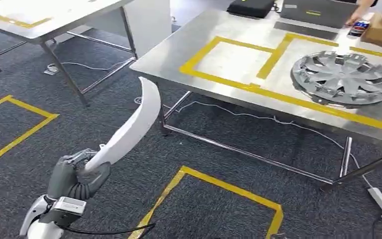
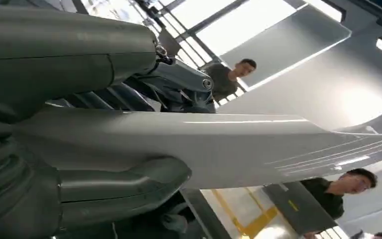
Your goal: Take the parts from the cabinet and place them on the table.
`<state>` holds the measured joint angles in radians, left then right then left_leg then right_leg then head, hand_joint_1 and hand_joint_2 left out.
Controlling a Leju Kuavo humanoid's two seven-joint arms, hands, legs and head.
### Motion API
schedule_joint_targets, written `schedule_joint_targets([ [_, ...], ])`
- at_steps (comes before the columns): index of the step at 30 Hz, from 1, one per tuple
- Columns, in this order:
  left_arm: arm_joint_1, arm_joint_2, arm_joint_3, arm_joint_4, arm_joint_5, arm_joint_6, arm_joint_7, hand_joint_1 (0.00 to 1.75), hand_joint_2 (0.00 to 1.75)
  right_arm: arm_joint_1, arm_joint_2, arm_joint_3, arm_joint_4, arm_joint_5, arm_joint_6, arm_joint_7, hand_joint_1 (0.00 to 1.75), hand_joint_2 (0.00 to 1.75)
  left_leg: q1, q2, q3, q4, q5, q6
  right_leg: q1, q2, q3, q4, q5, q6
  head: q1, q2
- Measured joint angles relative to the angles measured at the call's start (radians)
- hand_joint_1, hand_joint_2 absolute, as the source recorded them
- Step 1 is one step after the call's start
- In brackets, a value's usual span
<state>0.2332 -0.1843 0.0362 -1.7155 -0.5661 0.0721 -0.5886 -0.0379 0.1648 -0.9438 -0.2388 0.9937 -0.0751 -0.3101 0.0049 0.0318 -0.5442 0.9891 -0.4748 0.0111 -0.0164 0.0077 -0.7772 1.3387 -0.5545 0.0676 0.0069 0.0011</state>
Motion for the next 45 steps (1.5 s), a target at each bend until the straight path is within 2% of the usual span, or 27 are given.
schedule_joint_targets([
  [3, -0.002, 0.0, 0.001, 0.0, 0.0, 0.0, 0.0, 1.75, 1.75, 0.006, 0.0, -0.001, 0.0, -0.001, 0.025, -0.001, 0.0, 0.0, 0.0, 0.018, 0.03, 0.0, -0.019, -0.01, 0.001, -0.012, 0.135, -0.244, 0.128, -0.008, 0.002, 0.0],
  [5, -0.007, -0.001, 0.002, 0.0, 0.0, 0.001, 0.0, 1.75, 1.75, 0.004, 0.0, -0.001, 0.0, 0.0, 0.041, -0.004, 0.0, 0.0, -0.007, 0.025, 0.036, 0.0, -0.038, -0.022, 0.009, -0.028, 0.176, -0.304, 0.109, -0.02, 0.001, 0.0],
  [8, -0.009, -0.002, 0.002, 0.0, -0.001, 0.001, 0.0, 1.75, 1.75, 0.008, 0.0, -0.001, 0.0, 0.002, 0.053, -0.006, 0.0, 0.0, 0.0, 0.027, 0.051, -0.013, -0.046, -0.04, 0.018, -0.024, 0.167, -0.303, 0.094, -0.04, 0.001, 0.0],
  [9, -0.012, -0.002, 0.002, -0.001, -0.002, 0.001, -0.001, 1.75, 1.75, 0.008, 0.001, -0.001, 0.0, 0.003, 0.054, -0.006, 0.0, 0.0, 0.002, 0.025, 0.057, -0.011, -0.056, -0.049, 0.006, -0.014, 0.194, -0.314, 0.094, -0.047, 0.003, 0.0],
  [10, -0.015, -0.002, 0.001, -0.001, -0.004, 0.001, -0.002, 1.75, 1.75, 0.009, 0.001, -0.002, 0.0, 0.003, 0.055, -0.008, 0.0, 0.0, 0.003, 0.003, 0.049, 0.02, -0.057, -0.053, 0.005, -0.01, 0.21, -0.318, 0.086, -0.054, -0.002, 0.0],
  [11, -0.017, -0.002, 0.001, 0.0, -0.004, 0.001, -0.003, 1.75, 1.75, 0.005, 0.001, -0.002, 0.0, 0.003, 0.059, -0.007, 0.0, 0.0, 0.003, -0.011, 0.012, 0.085, -0.075, -0.055, 0.004, -0.01, 0.222, -0.32, 0.079, -0.062, -0.007, 0.0],
  [14, -0.016, -0.001, 0.002, 0.003, 0.0, 0.001, -0.003, 1.75, 1.75, 0.002, 0.002, -0.002, 0.001, 0.006, 0.068, -0.007, 0.0, 0.0, 0.005, -0.019, -0.176, 0.326, -0.117, -0.063, 0.003, 0.006, 0.26, -0.32, 0.043, -0.064, -0.011, 0.0],
  [16, -0.016, 0.0, 0.003, 0.005, 0.001, 0.001, -0.003, 1.75, 1.75, 0.008, 0.003, -0.002, 0.001, 0.006, 0.071, -0.006, 0.0, 0.0, 0.005, -0.02, -0.223, 0.3, -0.026, -0.063, -0.001, 0.021, 0.299, -0.32, 0.011, -0.058, -0.011, 0.0],
  [18, -0.016, 0.0, 0.003, 0.005, 0.002, 0.001, -0.003, 1.75, 1.75, 0.007, 0.006, -0.002, 0.002, 0.006, 0.072, -0.007, 0.0, 0.0, 0.005, -0.022, -0.193, 0.136, 0.132, -0.062, -0.009, 0.036, 0.351, -0.321, -0.027, -0.051, -0.011, 0.0],
  [19, -0.016, 0.0, 0.004, 0.006, 0.002, 0.001, -0.003, 1.75, 1.75, 0.008, 0.006, -0.002, 0.002, 0.006, 0.072, -0.007, 0.0, 0.0, 0.006, -0.023, -0.181, 0.063, 0.184, -0.063, -0.01, 0.038, 0.36, -0.326, -0.047, -0.045, -0.014, 0.0],
  [21, -0.02, 0.0, 0.004, 0.008, 0.003, 0.001, -0.003, 1.75, 1.75, 0.005, 0.006, -0.002, 0.003, 0.006, 0.072, -0.006, 0.0, 0.0, -0.003, -0.025, -0.148, 0.042, 0.11, -0.047, -0.005, 0.046, 0.38, -0.344, -0.068, -0.027, -0.024, 0.0],
  [23, -0.021, 0.0, 0.006, 0.009, 0.003, 0.001, -0.002, 1.75, 1.75, 0.006, 0.007, -0.002, 0.004, 0.006, 0.072, -0.007, 0.0, 0.0, -0.001, -0.026, -0.135, 0.024, 0.089, -0.028, -0.006, 0.04, 0.414, -0.361, -0.036, -0.011, -0.021, 0.0],
  [24, -0.022, -0.001, 0.007, 0.008, 0.003, 0.001, -0.002, 1.75, 1.75, 0.003, 0.007, -0.002, 0.004, 0.007, 0.072, -0.007, 0.0, 0.0, 0.001, -0.027, -0.113, 0.018, 0.083, -0.02, -0.005, 0.04, 0.407, -0.334, -0.021, -0.004, -0.019, 0.0],
  [26, -0.02, -0.002, 0.008, 0.01, 0.003, 0.002, -0.003, 1.75, 1.75, -0.001, 0.007, -0.002, 0.005, 0.008, 0.072, -0.007, 0.0, 0.0, 0.002, -0.028, -0.068, -0.004, 0.06, -0.01, -0.001, 0.009, 0.305, -0.167, 0.03, -0.016, -0.01, 0.0],
  [27, -0.02, -0.002, 0.008, 0.01, 0.003, 0.001, -0.003, 1.75, 1.75, -0.001, 0.007, -0.002, 0.005, 0.008, 0.073, -0.007, 0.0, 0.0, 0.002, -0.028, -0.047, -0.012, 0.046, -0.008, 0.005, 0.006, 0.243, -0.091, 0.019, -0.023, -0.01, 0.0],
  [30, -0.02, -0.003, 0.01, 0.013, 0.004, 0.002, -0.003, 1.75, 1.75, 0.013, 0.007, -0.002, 0.009, 0.013, 0.077, -0.003, 0.0, 0.0, -0.001, -0.03, 0.038, -0.033, -0.008, -0.004, 0.016, 0.006, 0.106, -0.033, -0.141, -0.026, -0.003, 0.0],
  [31, -0.02, -0.003, 0.011, 0.013, 0.004, 0.002, -0.003, 1.75, 1.75, 0.016, 0.008, -0.002, 0.01, 0.016, 0.078, -0.003, 0.0, 0.0, -0.002, -0.031, 0.07, -0.038, -0.028, -0.004, 0.016, 0.006, 0.08, -0.055, -0.171, -0.026, -0.002, 0.0],
  [32, -0.02, -0.003, 0.012, 0.013, 0.004, 0.002, -0.003, 1.75, 1.75, 0.018, 0.008, -0.002, 0.01, 0.019, 0.079, -0.003, 0.0, 0.0, -0.003, -0.032, 0.107, -0.04, -0.052, -0.006, 0.016, 0.005, 0.059, -0.099, -0.162, -0.025, -0.002, 0.0],
  [33, -0.02, -0.003, 0.013, 0.013, 0.005, 0.002, -0.003, 1.75, 1.75, 0.02, 0.008, -0.002, 0.011, 0.02, 0.079, -0.003, 0.0, 0.0, -0.003, -0.032, 0.141, -0.04, -0.077, -0.008, 0.016, 0.004, 0.045, -0.156, -0.093, -0.025, -0.002, 0.0],
  [34, -0.02, -0.004, 0.014, 0.014, 0.006, 0.001, -0.003, 1.75, 1.75, 0.025, 0.009, -0.002, 0.014, 0.022, 0.079, -0.003, 0.0, 0.0, -0.003, -0.031, 0.17, -0.041, -0.106, -0.011, 0.014, -0.002, 0.034, -0.228, 0.052, -0.025, 0.0, 0.0],
  [35, -0.022, -0.004, 0.014, 0.018, 0.008, 0.001, -0.003, 1.75, 1.75, 0.033, 0.01, -0.002, 0.018, 0.024, 0.08, 0.0, 0.0, 0.0, -0.006, -0.032, 0.195, -0.032, -0.134, -0.014, 0.017, -0.019, 0.019, -0.29, 0.233, -0.029, 0.001, -0.001],
  [37, -0.025, -0.005, 0.018, 0.021, 0.009, 0.0, -0.001, 1.75, 1.75, 0.025, 0.01, -0.002, 0.019, 0.027, 0.082, 0.005, 0.0, 0.0, -0.001, -0.036, 0.223, -0.05, -0.169, -0.028, 0.03, -0.017, 0.043, -0.263, 0.214, -0.047, -0.01, -0.001],
  [38, -0.03, -0.006, 0.018, 0.021, 0.009, 0.0, -0.001, 1.75, 1.75, 0.015, 0.01, -0.002, 0.018, 0.028, 0.082, 0.005, 0.0, 0.0, 0.004, -0.036, 0.231, -0.04, -0.155, -0.038, 0.034, -0.013, 0.048, -0.263, 0.2, -0.056, -0.005, 0.0],
  [39, -0.034, -0.008, 0.018, 0.021, 0.008, 0.0, -0.001, 1.75, 1.75, 0.004, 0.01, -0.002, 0.018, 0.028, 0.082, 0.004, 0.0, 0.0, 0.005, -0.036, 0.212, -0.001, -0.126, -0.042, 0.034, -0.011, 0.058, -0.266, 0.193, -0.063, 0.002, 0.0],
  [41, -0.04, -0.008, 0.018, 0.021, 0.009, 0.0, -0.001, 1.75, 1.75, -0.004, 0.007, -0.002, 0.015, 0.029, 0.081, 0.003, 0.0, 0.0, 0.005, -0.035, 0.11, 0.171, -0.055, -0.053, 0.027, -0.004, 0.091, -0.285, 0.176, -0.073, -0.007, 0.0],
  [42, -0.04, -0.008, 0.018, 0.023, 0.009, 0.0, -0.001, 1.75, 1.75, -0.005, 0.007, -0.002, 0.015, 0.029, 0.081, 0.004, 0.0, 0.0, 0.005, -0.035, 0.053, 0.237, -0.066, -0.055, 0.026, -0.003, 0.109, -0.294, 0.167, -0.076, -0.006, 0.0],
  [45, -0.04, -0.008, 0.02, 0.028, 0.009, 0.0, -0.001, 1.75, 1.75, 0.0, 0.007, -0.002, 0.015, 0.032, 0.083, 0.008, 0.0, 0.0, 0.004, -0.035, -0.069, 0.282, -0.235, -0.054, 0.025, 0.006, 0.166, -0.314, 0.132, -0.076, -0.007, 0.0],
])
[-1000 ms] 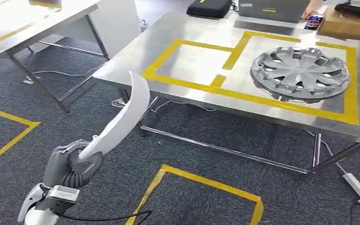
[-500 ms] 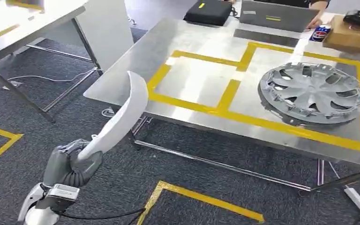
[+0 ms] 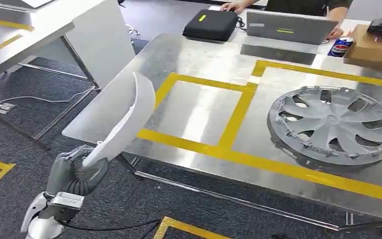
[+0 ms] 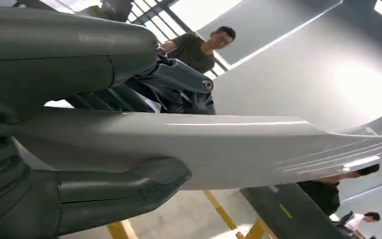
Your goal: Take the parts from the cabinet and place them on the table.
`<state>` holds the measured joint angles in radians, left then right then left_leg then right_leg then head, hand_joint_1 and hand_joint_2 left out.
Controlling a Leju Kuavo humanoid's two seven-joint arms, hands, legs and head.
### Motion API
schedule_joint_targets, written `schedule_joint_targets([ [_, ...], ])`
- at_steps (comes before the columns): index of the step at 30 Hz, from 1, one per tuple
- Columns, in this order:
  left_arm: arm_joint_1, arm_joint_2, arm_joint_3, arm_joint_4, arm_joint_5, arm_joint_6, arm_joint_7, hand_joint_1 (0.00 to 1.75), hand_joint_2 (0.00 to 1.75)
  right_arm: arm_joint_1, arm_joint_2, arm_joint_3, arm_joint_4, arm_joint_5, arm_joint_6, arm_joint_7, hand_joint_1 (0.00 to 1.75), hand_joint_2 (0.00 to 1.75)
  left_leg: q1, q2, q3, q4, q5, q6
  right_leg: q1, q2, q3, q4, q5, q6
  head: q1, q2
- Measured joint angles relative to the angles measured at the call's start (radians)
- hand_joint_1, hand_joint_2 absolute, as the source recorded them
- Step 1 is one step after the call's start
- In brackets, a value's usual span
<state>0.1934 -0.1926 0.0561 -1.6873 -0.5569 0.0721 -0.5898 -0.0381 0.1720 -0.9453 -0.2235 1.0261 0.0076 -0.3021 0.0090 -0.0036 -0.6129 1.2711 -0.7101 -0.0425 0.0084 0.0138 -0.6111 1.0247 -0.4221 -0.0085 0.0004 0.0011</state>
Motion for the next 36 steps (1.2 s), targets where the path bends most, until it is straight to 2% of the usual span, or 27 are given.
schedule_joint_targets([
  [1, 0.0, 0.0, 0.0, 0.001, 0.0, 0.0, 0.0, 1.75, 1.75, 0.002, 0.002, 0.0, 0.0, 0.002, 0.001, 0.0, 0.0, 0.0, -0.001, 0.0, -0.027, -0.007, -0.05, 0.001, -0.002, 0.004, 0.02, -0.001, -0.014, 0.002, 0.0, 0.0],
  [2, 0.0, 0.0, 0.0, 0.002, 0.0, 0.0, 0.0, 1.75, 1.75, 0.004, 0.002, 0.0, 0.0, 0.003, 0.002, 0.0, 0.0, 0.0, -0.001, 0.0, -0.042, -0.037, -0.035, 0.002, -0.004, 0.008, 0.04, -0.001, -0.029, 0.003, 0.0, 0.0],
  [3, 0.0, 0.0, 0.001, 0.004, 0.0, 0.0, 0.0, 1.75, 1.75, 0.005, 0.004, 0.0, 0.0, 0.004, 0.003, 0.0, 0.0, 0.0, -0.003, 0.0, -0.045, -0.098, 0.041, 0.006, -0.007, 0.012, 0.061, -0.002, -0.044, 0.005, 0.0, 0.0],
  [4, 0.0, 0.0, 0.001, 0.005, 0.0, 0.0, 0.0, 1.75, 1.75, 0.005, 0.005, 0.0, 0.0, 0.005, 0.003, 0.0, 0.0, 0.0, -0.003, 0.0, -0.045, -0.163, 0.142, 0.007, -0.009, 0.012, 0.074, -0.002, -0.056, 0.008, -0.001, 0.0],
  [5, 0.0, 0.0, 0.001, 0.008, 0.0, 0.0, 0.0, 1.75, 1.75, 0.008, 0.005, 0.0, 0.002, 0.007, 0.004, 0.0, 0.0, 0.0, -0.003, -0.002, -0.05, -0.228, 0.27, 0.01, -0.008, 0.018, 0.074, -0.002, -0.065, 0.013, -0.005, 0.0],
  [6, 0.001, 0.0, 0.001, 0.009, -0.001, -0.001, 0.0, 1.75, 1.75, 0.006, 0.006, 0.0, 0.003, 0.008, 0.005, -0.002, 0.0, 0.0, -0.003, -0.007, -0.049, -0.272, 0.299, 0.011, -0.005, 0.03, 0.082, 0.007, -0.077, 0.022, -0.009, 0.0],
  [7, 0.005, 0.0, 0.001, 0.011, -0.004, -0.002, 0.0, 1.75, 1.75, 0.004, 0.006, 0.0, 0.003, 0.009, 0.006, -0.002, 0.0, 0.0, -0.004, -0.01, -0.045, -0.265, 0.32, 0.013, -0.006, 0.031, 0.074, 0.006, -0.088, 0.028, 0.0, 0.0],
  [9, 0.001, 0.0, 0.001, 0.013, -0.006, -0.002, 0.0, 1.75, 1.75, 0.005, 0.006, 0.0, 0.003, 0.013, 0.006, -0.006, 0.0, 0.0, -0.007, -0.007, -0.038, -0.264, 0.326, 0.025, -0.009, 0.039, 0.088, -0.004, -0.102, 0.042, 0.0, 0.0],
  [10, -0.003, -0.002, -0.002, 0.013, -0.006, -0.002, 0.0, 1.75, 1.75, 0.005, 0.006, 0.0, 0.002, 0.014, 0.006, -0.008, 0.0, 0.0, 0.001, 0.001, -0.025, -0.274, 0.327, 0.029, -0.011, 0.036, 0.096, 0.0, -0.111, 0.049, -0.002, 0.0],
  [11, -0.006, -0.002, -0.002, 0.013, -0.006, -0.002, 0.0, 1.75, 1.75, 0.004, 0.006, 0.0, 0.002, 0.014, 0.006, -0.009, 0.0, 0.0, 0.0, 0.008, -0.017, -0.276, 0.321, 0.037, -0.007, 0.015, 0.085, 0.029, -0.126, 0.056, 0.005, 0.0],
  [14, -0.007, -0.002, -0.002, 0.017, -0.007, -0.002, 0.0, 1.75, 1.75, 0.002, 0.006, 0.0, 0.002, 0.015, 0.006, -0.009, 0.0, 0.0, -0.002, 0.021, 0.0, -0.275, 0.301, 0.046, -0.01, -0.003, -0.043, 0.247, -0.218, 0.066, 0.008, 0.0],
  [15, -0.007, -0.002, -0.002, 0.021, -0.009, -0.002, 0.0, 1.75, 1.75, 0.004, 0.006, 0.0, 0.002, 0.015, 0.006, -0.009, 0.0, 0.0, -0.002, 0.026, 0.007, -0.275, 0.293, 0.046, -0.01, -0.003, -0.082, 0.299, -0.221, 0.068, 0.009, 0.0],
  [16, -0.007, -0.002, -0.002, 0.024, -0.01, -0.002, 0.0, 1.75, 1.75, 0.005, 0.006, 0.0, 0.002, 0.016, 0.006, -0.01, 0.0, 0.0, -0.002, 0.03, 0.016, -0.275, 0.286, 0.046, -0.01, -0.004, -0.093, 0.296, -0.196, 0.068, 0.008, 0.0],
  [18, -0.013, -0.002, -0.004, 0.03, -0.022, -0.003, 0.006, 1.75, 1.75, 0.005, 0.006, 0.0, 0.002, 0.022, 0.006, -0.011, 0.0, 0.0, -0.002, 0.04, 0.042, -0.275, 0.268, 0.043, -0.01, -0.012, -0.056, 0.173, -0.088, 0.066, 0.009, 0.0],
  [19, -0.018, -0.002, -0.007, 0.034, -0.029, -0.004, 0.008, 1.75, 1.75, 0.003, 0.006, 0.0, 0.002, 0.025, 0.006, -0.012, 0.0, 0.0, -0.002, 0.047, 0.058, -0.275, 0.257, 0.04, -0.009, -0.03, -0.02, 0.078, -0.027, 0.062, 0.009, 0.0],
  [20, -0.023, -0.001, -0.009, 0.037, -0.031, -0.005, 0.011, 1.75, 1.75, 0.001, 0.006, 0.0, 0.002, 0.027, 0.006, -0.012, 0.0, 0.0, -0.005, 0.052, 0.065, -0.276, 0.249, 0.035, -0.002, -0.086, -0.001, 0.024, -0.009, 0.057, 0.01, 0.0],
  [21, -0.027, 0.0, -0.01, 0.04, -0.038, -0.005, 0.013, 1.75, 1.75, -0.004, 0.006, 0.0, 0.002, 0.03, 0.006, -0.013, 0.0, 0.0, -0.014, 0.056, 0.067, -0.269, 0.243, 0.028, 0.007, -0.101, 0.002, 0.011, -0.012, 0.046, 0.013, 0.0],
  [23, -0.036, 0.002, -0.016, 0.046, -0.047, -0.005, 0.026, 1.75, 1.75, -0.009, 0.006, 0.0, 0.002, 0.035, 0.007, -0.013, 0.0, 0.0, -0.016, 0.077, 0.069, -0.276, 0.241, 0.023, 0.007, -0.076, -0.005, 0.015, -0.014, 0.033, 0.0, 0.0],
  [25, -0.052, 0.003, -0.026, 0.054, -0.05, -0.004, 0.036, 1.75, 1.75, -0.01, 0.006, 0.0, 0.002, 0.043, 0.008, -0.013, 0.0, 0.0, -0.015, 0.1, 0.075, -0.278, 0.231, 0.013, 0.002, -0.05, -0.002, 0.007, -0.009, 0.02, 0.002, 0.0],
  [27, -0.068, 0.008, -0.031, 0.063, -0.057, -0.001, 0.042, 1.75, 1.75, -0.011, 0.006, 0.0, 0.002, 0.045, 0.01, -0.013, 0.0, 0.0, -0.009, 0.039, 0.045, -0.207, 0.183, 0.003, -0.004, -0.028, 0.001, 0.003, -0.008, 0.011, -0.002, 0.0],
  [29, -0.073, 0.011, -0.031, 0.074, -0.059, 0.0, 0.05, 1.75, 1.75, -0.015, 0.006, 0.0, 0.002, 0.048, 0.013, -0.013, 0.0, 0.0, -0.007, 0.02, -0.04, -0.044, 0.115, -0.002, -0.006, 0.001, 0.002, 0.003, -0.009, 0.008, -0.004, 0.0],
  [30, -0.076, 0.014, -0.032, 0.081, -0.063, 0.0, 0.056, 1.75, 1.75, -0.014, 0.006, 0.0, 0.002, 0.05, 0.014, -0.013, 0.0, 0.0, -0.007, 0.018, -0.078, 0.016, 0.101, -0.003, -0.007, 0.014, 0.002, 0.003, -0.01, 0.007, -0.004, 0.0],
  [31, -0.082, 0.018, -0.034, 0.09, -0.066, 0.001, 0.066, 1.75, 1.75, -0.012, 0.006, 0.0, 0.002, 0.053, 0.014, -0.013, 0.0, 0.0, -0.007, 0.016, -0.096, 0.032, 0.114, -0.003, -0.007, 0.028, 0.004, 0.004, -0.01, 0.007, -0.004, 0.0],
  [32, -0.088, 0.019, -0.036, 0.096, -0.068, 0.002, 0.069, 1.75, 1.75, -0.011, 0.006, 0.0, 0.002, 0.056, 0.016, -0.012, 0.0, 0.0, -0.006, 0.014, -0.091, 0.004, 0.15, -0.001, -0.008, 0.041, 0.006, 0.004, -0.011, 0.008, -0.004, 0.0],
  [34, -0.103, 0.023, -0.042, 0.105, -0.072, 0.002, 0.077, 1.75, 1.75, -0.013, 0.006, 0.0, 0.002, 0.059, 0.017, -0.012, 0.0, 0.0, -0.003, 0.001, -0.03, -0.147, 0.254, 0.001, -0.011, 0.063, 0.012, 0.004, -0.013, 0.012, -0.003, 0.0],
  [35, -0.111, 0.025, -0.045, 0.11, -0.075, 0.005, 0.084, 1.75, 1.75, -0.013, 0.006, 0.0, 0.002, 0.058, 0.016, -0.012, 0.0, 0.0, 0.0, -0.013, 0.003, -0.219, 0.287, -0.001, -0.011, 0.072, 0.013, 0.004, -0.015, 0.016, -0.005, 0.0],
  [36, -0.12, 0.026, -0.047, 0.118, -0.076, 0.008, 0.089, 1.75, 1.75, -0.014, 0.006, 0.0, 0.002, 0.057, 0.016, -0.011, 0.0, 0.0, 0.002, -0.028, 0.019, -0.261, 0.279, -0.001, -0.004, 0.081, 0.01, 0.015, -0.019, 0.024, -0.007, 0.0],
])
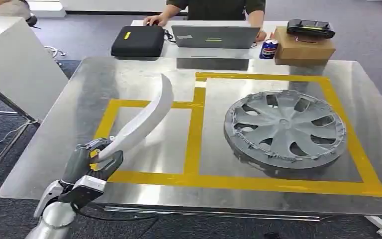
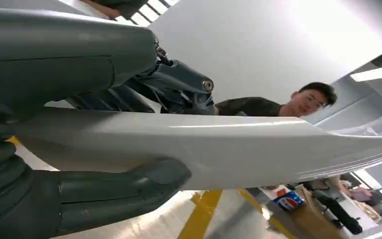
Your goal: Take the parts from the cabinet and place them on the table.
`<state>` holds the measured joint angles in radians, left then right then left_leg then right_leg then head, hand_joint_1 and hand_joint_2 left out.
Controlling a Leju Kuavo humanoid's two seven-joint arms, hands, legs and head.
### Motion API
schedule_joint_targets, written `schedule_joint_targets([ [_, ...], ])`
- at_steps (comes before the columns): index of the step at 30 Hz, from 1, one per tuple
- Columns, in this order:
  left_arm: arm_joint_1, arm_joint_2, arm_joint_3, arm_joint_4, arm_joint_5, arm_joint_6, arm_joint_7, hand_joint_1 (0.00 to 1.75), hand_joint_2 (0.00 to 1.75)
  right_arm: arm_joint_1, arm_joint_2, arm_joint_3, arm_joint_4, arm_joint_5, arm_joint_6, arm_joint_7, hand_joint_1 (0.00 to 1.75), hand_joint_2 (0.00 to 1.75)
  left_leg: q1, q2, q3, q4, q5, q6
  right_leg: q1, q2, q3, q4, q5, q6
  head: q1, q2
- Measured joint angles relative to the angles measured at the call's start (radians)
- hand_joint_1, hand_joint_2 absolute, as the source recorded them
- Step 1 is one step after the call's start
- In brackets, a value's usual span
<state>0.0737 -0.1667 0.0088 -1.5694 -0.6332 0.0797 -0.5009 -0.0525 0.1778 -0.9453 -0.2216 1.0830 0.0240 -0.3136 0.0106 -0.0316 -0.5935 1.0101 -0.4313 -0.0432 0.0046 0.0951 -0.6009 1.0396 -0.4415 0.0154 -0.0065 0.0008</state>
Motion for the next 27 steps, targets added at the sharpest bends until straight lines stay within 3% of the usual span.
schedule_joint_targets([
  [1, -0.008, 0.0, -0.001, 0.006, 0.0, 0.002, 0.008, 1.75, 1.75, 0.001, 0.0, 0.0, 0.0, 0.0, 0.0, 0.0, 0.0, 0.0, 0.0, -0.001, -0.001, -0.002, -0.006, 0.01, -0.002, 0.004, -0.006, -0.003, 0.001, 0.004, 0.002, 0.0],
  [2, -0.013, 0.0, -0.002, 0.011, 0.0, 0.006, 0.016, 1.75, 1.75, 0.004, 0.0, 0.0, 0.0, 0.0, 0.003, 0.0, 0.0, 0.0, -0.001, -0.001, -0.002, -0.007, -0.003, 0.012, -0.003, 0.004, -0.007, -0.006, 0.002, 0.007, 0.001, 0.0],
  [3, -0.021, 0.001, -0.001, 0.019, -0.003, 0.011, 0.026, 1.75, 1.75, 0.007, 0.0, 0.0, 0.0, 0.003, 0.006, 0.0, 0.0, 0.0, -0.001, -0.001, -0.003, -0.008, 0.0, 0.009, -0.003, 0.003, -0.007, -0.006, 0.002, -0.012, 0.001, 0.0],
  [4, -0.029, 0.001, -0.001, 0.029, -0.006, 0.014, 0.035, 1.75, 1.75, 0.008, 0.0, 0.0, 0.0, 0.004, 0.01, 0.0, 0.0, 0.0, -0.002, -0.002, -0.003, -0.008, 0.001, 0.011, -0.002, 0.001, -0.006, -0.007, 0.003, -0.017, 0.003, 0.0],
  [7, -0.059, 0.002, -0.001, 0.064, -0.051, 0.048, 0.075, 1.75, 1.75, 0.002, 0.0, 0.0, 0.0, 0.011, 0.019, 0.001, 0.0, 0.0, -0.004, -0.005, -0.003, -0.008, 0.002, 0.019, -0.004, -0.004, 0.0, -0.017, 0.006, -0.011, 0.003, 0.0],
  [13, -0.115, 0.002, 0.002, 0.133, -0.112, 0.098, 0.119, 1.75, 1.75, 0.001, 0.0, 0.0, 0.0, 0.022, 0.026, 0.001, 0.0, 0.0, -0.007, -0.005, -0.004, -0.008, 0.003, 0.028, -0.007, -0.005, 0.003, -0.025, 0.012, 0.015, 0.003, 0.0],
  [17, -0.128, 0.002, 0.002, 0.15, -0.144, 0.114, 0.131, 1.75, 1.75, 0.0, 0.0, 0.0, 0.0, 0.024, 0.028, 0.001, 0.0, 0.0, -0.007, -0.005, -0.004, -0.008, 0.005, 0.03, -0.007, -0.005, 0.002, -0.025, 0.013, 0.017, 0.002, 0.0],
  [23, -0.171, 0.011, 0.002, 0.209, -0.328, 0.205, 0.207, 1.75, 1.75, 0.0, 0.001, 0.0, 0.0, 0.04, 0.035, 0.0, 0.0, 0.0, -0.004, -0.005, -0.004, -0.009, 0.007, 0.028, -0.005, -0.005, 0.0, -0.023, 0.013, 0.017, 0.002, 0.0],
  [27, -0.197, 0.019, -0.006, 0.258, -0.425, 0.24, 0.215, 1.75, 1.75, -0.001, 0.001, 0.0, 0.0, 0.045, 0.035, 0.003, 0.0, 0.0, -0.004, -0.005, -0.004, -0.009, 0.008, 0.026, -0.005, -0.005, -0.001, -0.021, 0.013, 0.017, 0.002, 0.0],
])
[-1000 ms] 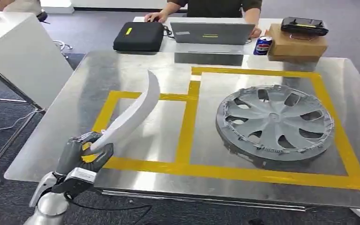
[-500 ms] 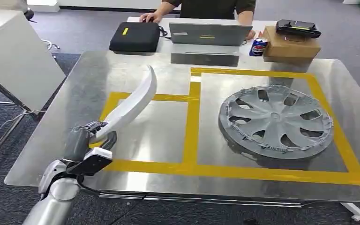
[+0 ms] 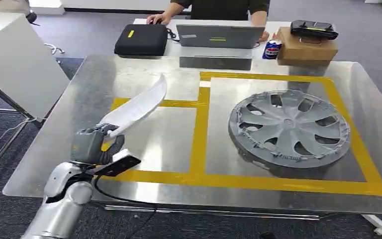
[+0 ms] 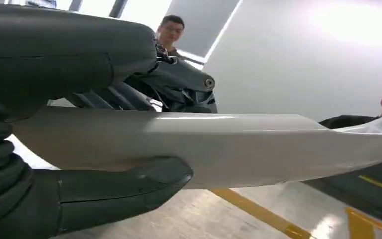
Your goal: Take the parts from the cabinet and place them on the table.
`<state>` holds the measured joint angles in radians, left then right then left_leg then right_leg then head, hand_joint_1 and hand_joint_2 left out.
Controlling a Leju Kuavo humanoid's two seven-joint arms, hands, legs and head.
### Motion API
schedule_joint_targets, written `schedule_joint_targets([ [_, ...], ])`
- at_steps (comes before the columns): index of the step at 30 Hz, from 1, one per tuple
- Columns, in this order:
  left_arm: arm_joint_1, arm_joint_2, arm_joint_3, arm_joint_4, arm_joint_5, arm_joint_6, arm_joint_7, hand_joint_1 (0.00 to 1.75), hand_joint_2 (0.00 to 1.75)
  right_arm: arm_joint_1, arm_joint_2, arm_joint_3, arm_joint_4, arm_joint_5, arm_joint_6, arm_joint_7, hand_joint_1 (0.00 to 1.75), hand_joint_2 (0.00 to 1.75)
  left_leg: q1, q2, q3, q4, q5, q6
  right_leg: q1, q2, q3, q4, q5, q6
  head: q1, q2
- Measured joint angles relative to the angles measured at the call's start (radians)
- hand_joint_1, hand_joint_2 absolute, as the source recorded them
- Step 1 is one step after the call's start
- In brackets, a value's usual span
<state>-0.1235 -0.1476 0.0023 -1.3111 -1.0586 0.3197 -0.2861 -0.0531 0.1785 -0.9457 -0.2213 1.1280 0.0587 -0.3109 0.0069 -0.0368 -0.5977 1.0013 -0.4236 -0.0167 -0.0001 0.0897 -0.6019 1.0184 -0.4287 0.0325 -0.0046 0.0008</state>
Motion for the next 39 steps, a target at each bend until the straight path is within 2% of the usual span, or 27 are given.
schedule_joint_targets([
  [6, -0.008, 0.008, -0.029, 0.041, -0.083, 0.01, 0.031, 1.75, 1.75, -0.001, 0.0, 0.0, 0.0, 0.006, 0.0, 0.005, 0.0, 0.0, 0.0, 0.0, 0.0, 0.0, 0.0, 0.0, 0.0, 0.0, 0.0, 0.0, 0.0, 0.0, 0.0, 0.0],
  [21, -0.018, 0.023, -0.053, 0.09, -0.074, 0.004, 0.02, 1.75, 1.75, -0.002, 0.0, -0.004, 0.0, 0.014, 0.0, 0.011, 0.0, 0.0, 0.0, 0.0, -0.001, 0.0, 0.0, 0.0, 0.0, 0.0, -0.001, 0.0, 0.0, 0.0, 0.0, 0.0],
  [22, -0.018, 0.024, -0.053, 0.092, -0.074, 0.003, 0.019, 0.0, 1.75, -0.002, 0.0, -0.004, 0.0, 0.014, 0.0, 0.011, 0.0, 0.0, 0.0, 0.0, -0.001, 0.0, 0.0, 0.0, 0.0, 0.0, -0.001, 0.0, 0.0, 0.0, 0.0, 0.0],
  [39, -0.033, 0.031, -0.077, 0.119, -0.097, 0.002, 0.028, 0.0, 1.75, -0.002, 0.0, -0.005, 0.0, 0.02, -0.001, 0.012, 0.0, 0.0, 0.0, 0.0, -0.001, 0.0, 0.0, 0.0, 0.0, 0.0, -0.001, 0.0, 0.0, 0.0, 0.0, 0.0],
])
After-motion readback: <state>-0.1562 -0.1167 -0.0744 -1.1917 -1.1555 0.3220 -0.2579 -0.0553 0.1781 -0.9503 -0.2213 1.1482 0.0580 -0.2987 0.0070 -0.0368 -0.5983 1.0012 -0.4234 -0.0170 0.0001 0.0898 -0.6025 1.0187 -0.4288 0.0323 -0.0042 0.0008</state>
